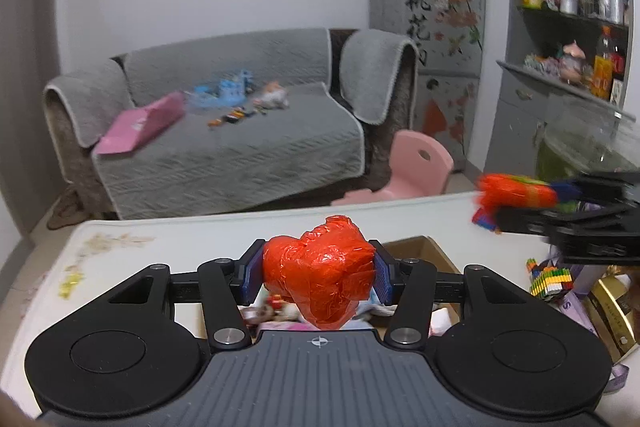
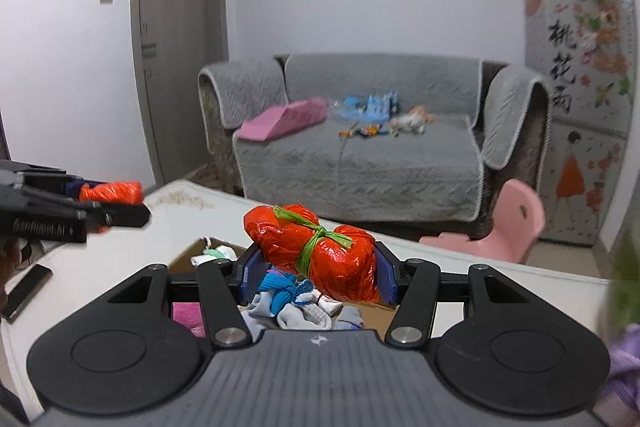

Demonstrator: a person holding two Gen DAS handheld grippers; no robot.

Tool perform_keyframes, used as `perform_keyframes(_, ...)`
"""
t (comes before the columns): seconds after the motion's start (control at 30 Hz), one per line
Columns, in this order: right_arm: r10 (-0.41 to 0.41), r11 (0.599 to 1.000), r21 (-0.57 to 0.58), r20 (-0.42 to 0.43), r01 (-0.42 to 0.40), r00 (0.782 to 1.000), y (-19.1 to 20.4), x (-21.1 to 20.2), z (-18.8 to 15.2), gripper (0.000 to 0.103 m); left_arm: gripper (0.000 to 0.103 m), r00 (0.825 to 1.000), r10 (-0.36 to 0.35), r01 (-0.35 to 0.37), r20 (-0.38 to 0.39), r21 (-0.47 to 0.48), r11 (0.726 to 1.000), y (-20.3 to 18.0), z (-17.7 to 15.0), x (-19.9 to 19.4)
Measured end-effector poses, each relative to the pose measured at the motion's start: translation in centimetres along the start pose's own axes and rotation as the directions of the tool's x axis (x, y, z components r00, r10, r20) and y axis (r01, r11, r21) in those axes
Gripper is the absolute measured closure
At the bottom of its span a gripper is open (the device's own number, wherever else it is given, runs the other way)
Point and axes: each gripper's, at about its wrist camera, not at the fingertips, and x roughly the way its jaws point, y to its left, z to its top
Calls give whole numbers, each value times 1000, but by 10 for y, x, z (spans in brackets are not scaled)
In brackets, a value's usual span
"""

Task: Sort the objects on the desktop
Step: 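Lift both orange bundles over the tray and open both grippers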

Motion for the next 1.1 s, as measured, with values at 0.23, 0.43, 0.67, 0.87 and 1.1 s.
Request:
perform_keyframes(0.23,16,1000,-24,-107,-18,994,-12,64,-12,51,44,992,-70,65,-109,-55,996,-24,-38,63)
perform_keyframes(0.43,18,999,-31,-180,-24,983,-25,107,-30,51,44,977,-95,87,-191,-52,995,-37,-74,99)
perform_keyframes(0.67,29,999,-27,-244,-36,969,-27,130,-46,51,44,951,-121,100,-283,-86,991,-42,-112,119)
perform_keyframes(0.87,20,1000,-9,-249,-23,968,-25,119,-54,51,44,942,-146,123,-302,-93,988,-45,-118,104)
perform_keyframes(1.1,6,1000,-18,-270,-11,963,-23,95,-69,50,44,937,-156,128,-311,-111,986,-41,-131,79)
